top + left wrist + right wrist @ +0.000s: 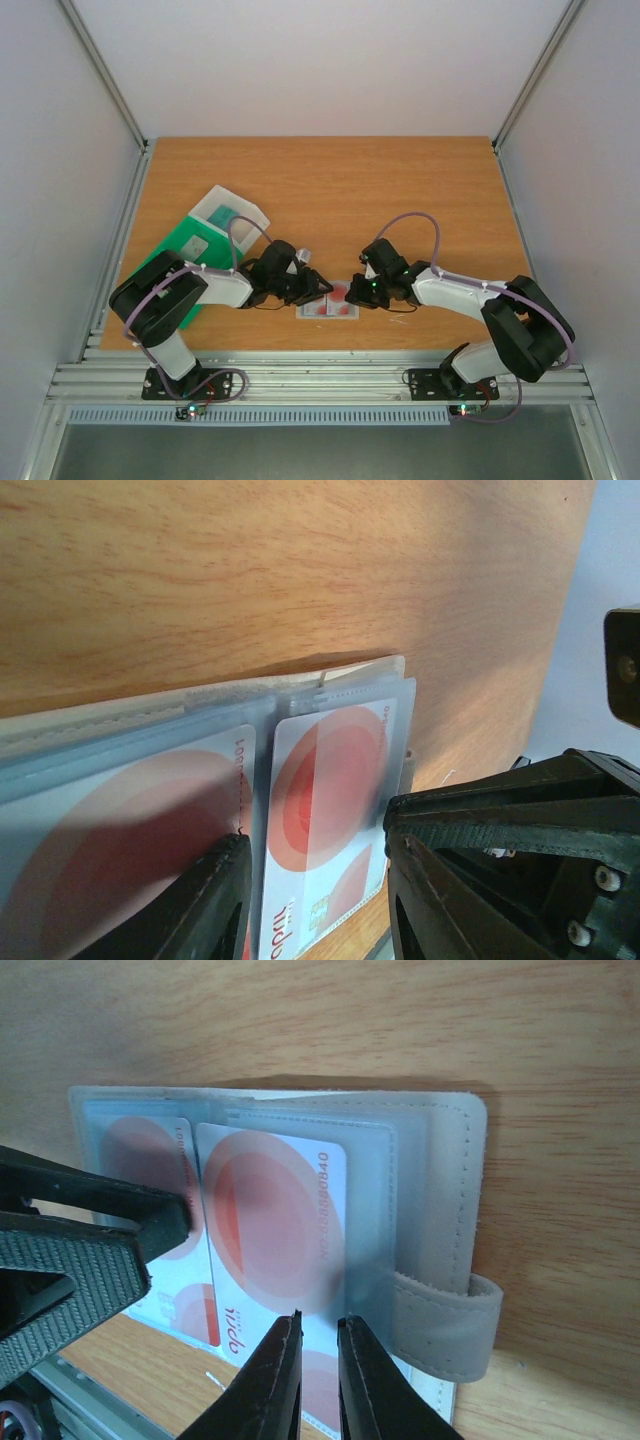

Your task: Take the credit cards out of the card holder

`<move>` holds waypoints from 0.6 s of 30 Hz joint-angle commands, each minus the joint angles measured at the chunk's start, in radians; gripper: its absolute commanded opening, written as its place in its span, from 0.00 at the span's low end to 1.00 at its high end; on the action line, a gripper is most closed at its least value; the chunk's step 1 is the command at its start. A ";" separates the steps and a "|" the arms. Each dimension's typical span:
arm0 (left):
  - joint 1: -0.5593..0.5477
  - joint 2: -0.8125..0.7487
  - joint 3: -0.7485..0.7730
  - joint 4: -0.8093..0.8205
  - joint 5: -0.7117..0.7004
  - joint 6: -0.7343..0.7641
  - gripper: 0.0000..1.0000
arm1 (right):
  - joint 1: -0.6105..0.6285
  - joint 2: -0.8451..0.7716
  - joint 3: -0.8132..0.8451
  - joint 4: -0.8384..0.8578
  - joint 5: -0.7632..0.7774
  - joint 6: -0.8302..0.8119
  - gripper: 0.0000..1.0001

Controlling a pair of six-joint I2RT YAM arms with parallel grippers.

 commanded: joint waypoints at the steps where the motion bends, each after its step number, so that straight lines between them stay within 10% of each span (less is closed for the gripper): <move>1: -0.005 0.028 -0.017 0.023 -0.019 -0.001 0.38 | -0.004 0.023 0.018 -0.016 0.010 -0.019 0.10; 18: -0.004 0.065 -0.024 0.086 -0.013 -0.030 0.33 | -0.005 0.062 0.007 -0.021 0.017 -0.018 0.08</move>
